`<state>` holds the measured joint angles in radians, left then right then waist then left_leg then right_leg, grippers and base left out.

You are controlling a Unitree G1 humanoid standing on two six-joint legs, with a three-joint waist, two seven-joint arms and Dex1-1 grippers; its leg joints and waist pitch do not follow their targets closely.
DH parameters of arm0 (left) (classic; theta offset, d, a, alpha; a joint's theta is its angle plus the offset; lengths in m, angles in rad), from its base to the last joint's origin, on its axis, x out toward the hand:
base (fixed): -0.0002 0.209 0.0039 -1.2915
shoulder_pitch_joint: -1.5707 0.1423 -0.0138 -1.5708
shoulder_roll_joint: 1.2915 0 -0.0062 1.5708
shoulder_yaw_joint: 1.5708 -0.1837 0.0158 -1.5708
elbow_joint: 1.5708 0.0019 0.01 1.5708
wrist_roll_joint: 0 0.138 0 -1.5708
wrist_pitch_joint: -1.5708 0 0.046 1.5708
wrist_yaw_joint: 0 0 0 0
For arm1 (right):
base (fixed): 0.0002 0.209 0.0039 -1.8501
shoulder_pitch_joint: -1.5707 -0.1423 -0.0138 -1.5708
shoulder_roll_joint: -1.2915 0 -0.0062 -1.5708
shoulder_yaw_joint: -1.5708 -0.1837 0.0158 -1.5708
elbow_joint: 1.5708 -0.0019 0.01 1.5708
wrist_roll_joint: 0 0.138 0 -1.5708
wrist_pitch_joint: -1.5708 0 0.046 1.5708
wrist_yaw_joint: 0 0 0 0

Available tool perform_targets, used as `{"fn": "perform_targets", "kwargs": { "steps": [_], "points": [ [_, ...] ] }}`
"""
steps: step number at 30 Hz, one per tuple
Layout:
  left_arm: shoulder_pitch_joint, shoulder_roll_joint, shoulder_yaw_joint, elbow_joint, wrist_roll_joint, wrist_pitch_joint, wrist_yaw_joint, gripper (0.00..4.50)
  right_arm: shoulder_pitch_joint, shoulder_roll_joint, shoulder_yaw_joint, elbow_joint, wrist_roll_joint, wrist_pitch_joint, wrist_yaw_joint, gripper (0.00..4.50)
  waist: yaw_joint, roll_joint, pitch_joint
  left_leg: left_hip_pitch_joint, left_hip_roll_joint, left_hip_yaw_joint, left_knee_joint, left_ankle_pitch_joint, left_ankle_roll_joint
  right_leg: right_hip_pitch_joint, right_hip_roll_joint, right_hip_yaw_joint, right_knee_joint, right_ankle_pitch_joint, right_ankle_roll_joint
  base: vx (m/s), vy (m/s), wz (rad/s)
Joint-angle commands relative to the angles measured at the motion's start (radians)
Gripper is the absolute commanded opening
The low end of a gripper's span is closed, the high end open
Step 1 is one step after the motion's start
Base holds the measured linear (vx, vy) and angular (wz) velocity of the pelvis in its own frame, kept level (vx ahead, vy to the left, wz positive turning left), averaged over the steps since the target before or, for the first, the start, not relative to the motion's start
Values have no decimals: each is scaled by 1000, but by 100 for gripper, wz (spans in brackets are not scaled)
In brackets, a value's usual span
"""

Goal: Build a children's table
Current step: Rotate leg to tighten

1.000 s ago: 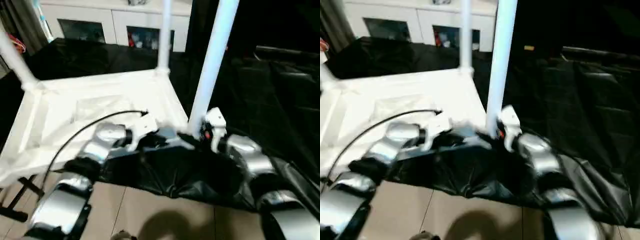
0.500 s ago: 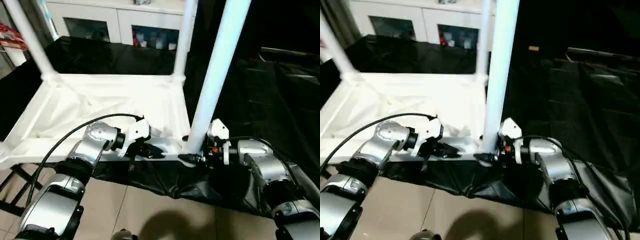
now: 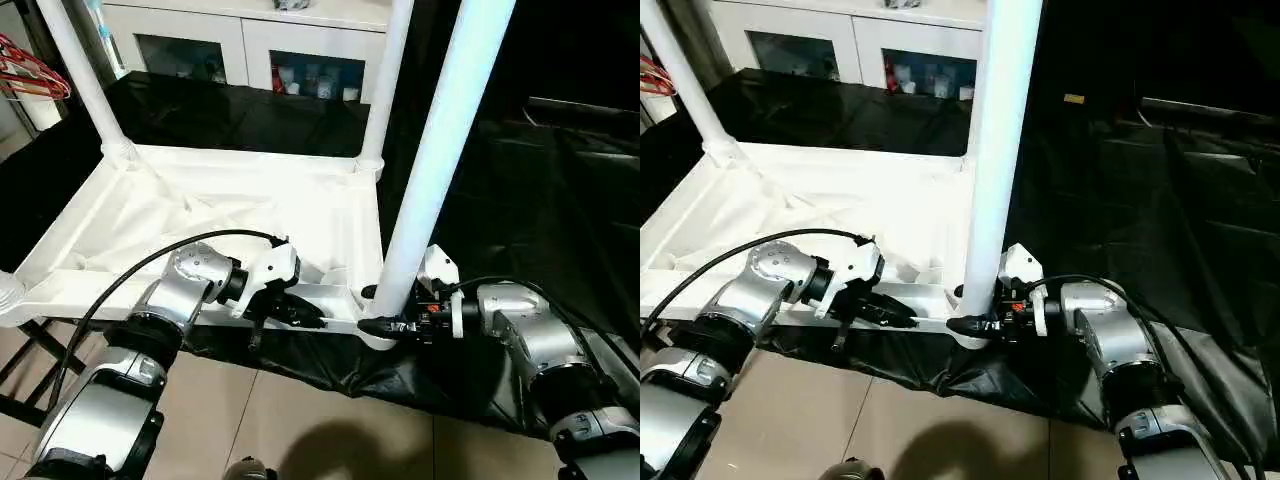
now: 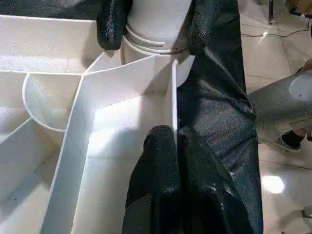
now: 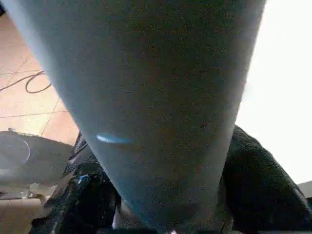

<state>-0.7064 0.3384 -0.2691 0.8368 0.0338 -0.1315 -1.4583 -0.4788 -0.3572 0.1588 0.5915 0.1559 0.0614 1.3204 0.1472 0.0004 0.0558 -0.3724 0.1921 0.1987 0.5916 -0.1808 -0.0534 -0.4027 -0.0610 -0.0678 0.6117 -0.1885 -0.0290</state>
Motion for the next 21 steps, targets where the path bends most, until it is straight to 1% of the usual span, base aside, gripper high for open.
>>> {"fn": "perform_targets", "kwargs": {
  "steps": [1, 3, 5, 6, 7, 8, 9, 10, 11, 12, 13, 14, 16, 17, 18, 19, 21],
  "points": [
    [-27, -13, -6, -33, 2, -16, 14, 0, 18, 17, 24, -16, 6, 17, 6, 251, -1, -4, -69, 18, 56, -24, -66, -165, 61, 50, -98, 51, -66, -151, -225, 0, 0, 0],
    [-28, -20, -5, -23, 14, -25, 53, 0, 18, 40, 5, -6, 10, 13, -46, 251, -2, -4, -70, 17, 56, -24, -65, -161, 62, 49, -100, 52, -65, -141, -227, 0, 0, 0],
    [-29, -23, -5, -20, 19, -27, 65, 0, 18, 47, -1, -4, 10, 13, -62, 251, -2, -5, -69, 17, 56, -25, -66, -167, 55, 49, -100, 51, -68, -159, -222, 0, 0, 0],
    [-32, -29, -6, -12, 28, -35, 95, 0, 16, 58, -10, 5, 7, 9, -93, 251, -3, -5, -68, 18, 55, -25, -66, -174, 53, 49, -99, 51, -69, -173, -219, 0, 0, 0],
    [-42, -52, -5, 7, 46, -32, 170, 0, 9, 97, -36, 36, 0, -12, -192, 251, -5, -9, -66, 20, 55, -24, -68, -188, 44, 47, -100, 52, -74, -215, -206, 0, 0, 0],
    [-43, -54, -5, 10, 48, -32, 178, 0, 9, 101, -39, 39, -1, -14, -203, 251, -7, -7, -65, 21, 55, -24, -68, -192, 40, 44, -101, 53, -76, -230, -204, 0, 0, 0],
    [-47, -63, -5, 17, 55, -31, 206, 0, 5, 114, -48, 52, -4, -20, -239, 251, -10, -7, -61, 23, 54, -27, -72, -219, 25, 43, -104, 53, -83, -288, -191, 0, 0, 0],
    [-59, -93, -4, 36, 72, -18, 288, 0, -5, 153, -62, 92, -27, -42, -354, 251, -10, -8, -61, 25, 53, -28, -72, -228, 20, 44, -105, 52, -87, -319, -181, 0, 0, 0],
    [-72, -122, 0, 54, 86, 1, 369, 0, -20, 191, -79, 136, -49, -53, -477, 251, -14, -6, -59, 28, 54, -29, -74, -242, 8, 38, -106, 54, -91, -359, -170, 0, 0, 0],
    [-73, -124, 1, 56, 87, 3, 375, 0, -21, 194, -80, 140, -51, -53, -487, 251, -18, -5, -58, 30, 54, -30, -76, -253, -1, 36, -106, 54, -93, -378, -168, 0, 0, 0],
    [-76, -136, 3, 60, 88, 10, 396, 0, -31, 210, -90, 159, -57, -57, -544, 250, -21, -7, -59, 31, 51, -34, -79, -261, -12, 41, -106, 52, -95, -405, -158, 0, 0, 0],
    [-80, -152, 5, 66, 90, 16, 429, 0, -43, 232, -104, 182, -61, -62, -611, 250, -26, -7, -60, 27, 51, -33, -79, -247, -12, 42, -105, 54, -93, -383, -156, 0, 0, 0],
    [-85, -191, 3, 76, 104, 29, 501, 0, -77, 289, -138, 235, -62, -59, -774, 250, -37, -5, -62, 27, 50, -32, -79, -246, -12, 40, -103, 56, -90, -338, -168, 0, 0, 0],
    [-88, -208, 4, 79, 108, 36, 532, 0, -89, 309, -143, 254, -68, -56, -833, 250, -39, -5, -64, 26, 50, -33, -78, -239, -11, 42, -103, 56, -88, -323, -173, 0, 0, 0],
    [-88, -213, 5, 80, 108, 38, 540, 0, -93, 314, -144, 260, -71, -55, -851, 250, -42, -4, -63, 24, 49, -31, -78, -227, -7, 42, -100, 55, -87, -300, -176, 0, 0, 0],
    [-91, -234, 10, 83, 110, 47, 583, 0, -111, 337, -148, 289, -83, -49, -936, 250, -44, -4, -65, 25, 49, -30, -76, -217, -3, 43, -100, 56, -84, -271, -182, 0, 0, 0],
    [-99, -261, 16, 93, 115, 48, 642, 0, -136, 368, -162, 327, -89, -52, -1015, 250, -43, -2, -66, 24, 47, -28, -75, -204, 0, 43, -99, 56, -82, -245, -187, 0, 0, 0]
  ]
}}
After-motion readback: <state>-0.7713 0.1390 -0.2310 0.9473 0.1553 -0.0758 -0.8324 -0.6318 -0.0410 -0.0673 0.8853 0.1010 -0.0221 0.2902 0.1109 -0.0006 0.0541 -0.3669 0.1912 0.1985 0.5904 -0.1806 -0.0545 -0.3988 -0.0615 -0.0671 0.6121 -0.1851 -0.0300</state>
